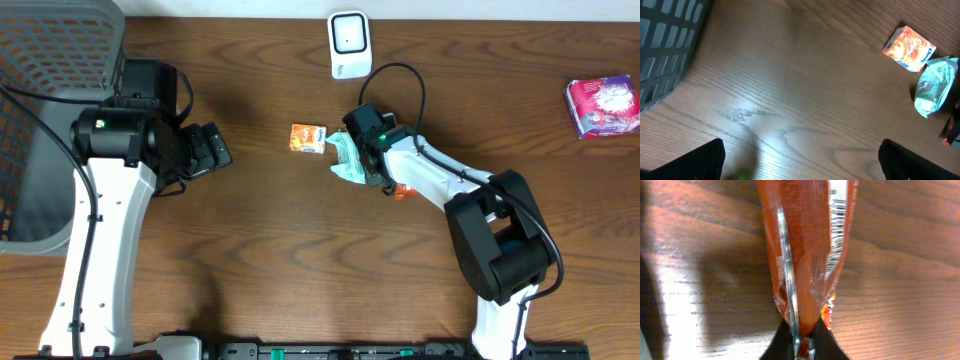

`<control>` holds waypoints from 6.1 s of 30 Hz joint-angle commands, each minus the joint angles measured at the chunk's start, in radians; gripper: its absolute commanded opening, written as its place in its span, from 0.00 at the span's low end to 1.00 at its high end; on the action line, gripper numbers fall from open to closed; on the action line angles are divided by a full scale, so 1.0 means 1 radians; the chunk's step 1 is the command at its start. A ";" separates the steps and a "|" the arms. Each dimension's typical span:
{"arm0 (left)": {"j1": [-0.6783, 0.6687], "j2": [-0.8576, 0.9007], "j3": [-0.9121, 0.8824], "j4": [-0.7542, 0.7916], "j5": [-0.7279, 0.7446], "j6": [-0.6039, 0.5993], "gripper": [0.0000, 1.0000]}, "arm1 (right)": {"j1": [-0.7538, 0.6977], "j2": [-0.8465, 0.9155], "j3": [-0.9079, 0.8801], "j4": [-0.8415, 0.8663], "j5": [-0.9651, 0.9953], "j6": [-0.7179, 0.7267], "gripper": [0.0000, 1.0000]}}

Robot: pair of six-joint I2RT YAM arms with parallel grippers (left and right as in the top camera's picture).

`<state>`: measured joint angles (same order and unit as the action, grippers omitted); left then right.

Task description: Scan the item barcode

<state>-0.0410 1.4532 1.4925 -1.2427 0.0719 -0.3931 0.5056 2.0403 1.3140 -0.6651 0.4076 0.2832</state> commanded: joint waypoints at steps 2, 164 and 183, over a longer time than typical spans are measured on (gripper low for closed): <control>0.002 0.006 -0.003 -0.003 -0.010 -0.009 0.98 | -0.074 0.015 0.031 -0.045 -0.273 0.009 0.01; 0.002 0.006 -0.003 -0.003 -0.010 -0.009 0.98 | -0.687 -0.009 0.368 0.105 -0.354 -0.358 0.01; 0.002 0.006 -0.003 -0.003 -0.010 -0.009 0.98 | -0.829 0.087 0.402 0.109 -0.212 -0.379 0.84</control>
<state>-0.0410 1.4532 1.4918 -1.2423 0.0719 -0.3935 -0.3328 2.1571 1.6859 -0.5430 0.1745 -0.1398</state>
